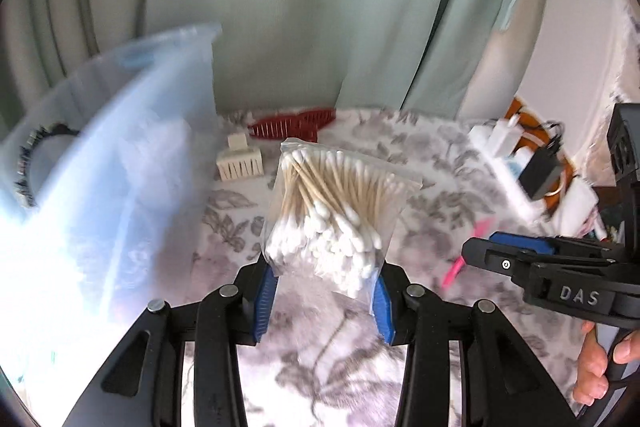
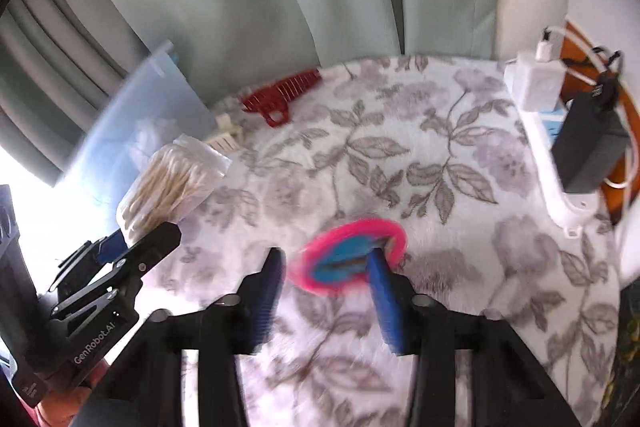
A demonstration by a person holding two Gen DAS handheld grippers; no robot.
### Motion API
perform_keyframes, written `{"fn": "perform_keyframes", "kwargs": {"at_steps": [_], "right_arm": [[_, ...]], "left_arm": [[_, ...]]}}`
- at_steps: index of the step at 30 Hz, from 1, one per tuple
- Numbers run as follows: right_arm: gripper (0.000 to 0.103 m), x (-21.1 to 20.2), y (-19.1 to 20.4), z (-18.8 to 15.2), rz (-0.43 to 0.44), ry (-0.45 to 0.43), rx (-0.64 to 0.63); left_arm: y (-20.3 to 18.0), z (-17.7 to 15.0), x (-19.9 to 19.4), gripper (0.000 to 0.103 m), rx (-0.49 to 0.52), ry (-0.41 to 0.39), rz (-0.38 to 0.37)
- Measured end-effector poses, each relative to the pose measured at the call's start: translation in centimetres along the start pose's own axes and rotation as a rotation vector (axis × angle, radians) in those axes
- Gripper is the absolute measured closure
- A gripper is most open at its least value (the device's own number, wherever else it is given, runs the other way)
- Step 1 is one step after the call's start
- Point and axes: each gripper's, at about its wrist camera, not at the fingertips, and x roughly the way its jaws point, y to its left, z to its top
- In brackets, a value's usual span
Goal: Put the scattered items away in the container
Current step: 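Lift and carry the swab bag and pink mirror over the clear box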
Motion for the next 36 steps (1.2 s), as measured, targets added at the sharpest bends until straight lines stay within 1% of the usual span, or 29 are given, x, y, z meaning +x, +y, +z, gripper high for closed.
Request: {"fn": "perform_keyframes", "kwargs": {"at_steps": [3, 6, 9, 10, 11, 13, 14, 15, 16, 20, 23, 27, 31, 33, 36], "right_arm": [[0.059, -2.1, 0.5, -0.5, 0.004, -0.028, 0.006], [0.059, -3.1, -0.1, -1.2, 0.011, -0.037, 0.031], [0.058, -3.2, -0.5, -1.7, 0.016, -0.031, 0.06], [0.058, -3.1, -0.3, -1.7, 0.009, -0.029, 0.05], [0.055, -2.9, -0.2, -1.7, 0.002, -0.027, 0.04], [0.054, -2.5, 0.3, -1.7, -0.014, -0.029, 0.017], [0.05, -2.2, 0.5, -1.7, -0.023, -0.032, 0.008], [0.043, -1.7, 0.8, -1.5, -0.033, -0.035, -0.006], [0.04, -1.1, 1.0, -1.4, -0.036, -0.031, -0.019], [0.038, 1.3, 1.5, -1.1, -0.064, -0.003, -0.061], [0.033, 3.5, 1.5, -0.7, -0.103, 0.02, -0.082], [0.028, 5.9, 1.6, -0.1, -0.13, 0.027, -0.106], [0.026, 7.6, 1.8, 0.1, -0.153, 0.041, -0.125], [0.023, 8.1, 2.1, 0.1, -0.173, 0.026, -0.144], [0.02, 8.3, 2.5, -0.1, -0.195, 0.018, -0.157]], "left_arm": [[-0.4, 0.3, -2.6, 0.06, 0.005, -0.042, -0.001], [-0.7, 0.4, -5.1, 0.06, 0.009, -0.082, -0.008], [-0.9, 0.3, -6.3, 0.06, 0.018, -0.097, -0.004], [-0.9, 0.3, -6.4, 0.06, 0.019, -0.1, -0.002], [-0.8, 0.3, -6.5, 0.06, 0.019, -0.103, 0.0], [-0.8, 0.2, -6.8, 0.06, 0.019, -0.107, 0.004], [-0.6, 0.3, -6.7, 0.06, 0.015, -0.105, 0.006], [-0.4, 0.2, -6.5, 0.06, 0.011, -0.102, 0.009], [-0.3, 0.2, -6.4, 0.06, 0.006, -0.098, 0.012], [0.4, -0.1, -5.1, 0.06, -0.015, -0.079, 0.023], [0.9, -0.2, -4.2, 0.06, -0.029, -0.07, 0.026], [1.6, -0.1, -2.6, 0.06, -0.04, -0.056, 0.02], [1.8, 0.0, -0.9, 0.06, -0.053, -0.038, 0.005], [1.8, 0.0, -0.3, 0.06, -0.056, -0.03, -0.004], [1.8, -0.1, 0.5, 0.06, -0.059, -0.02, -0.012]]}}
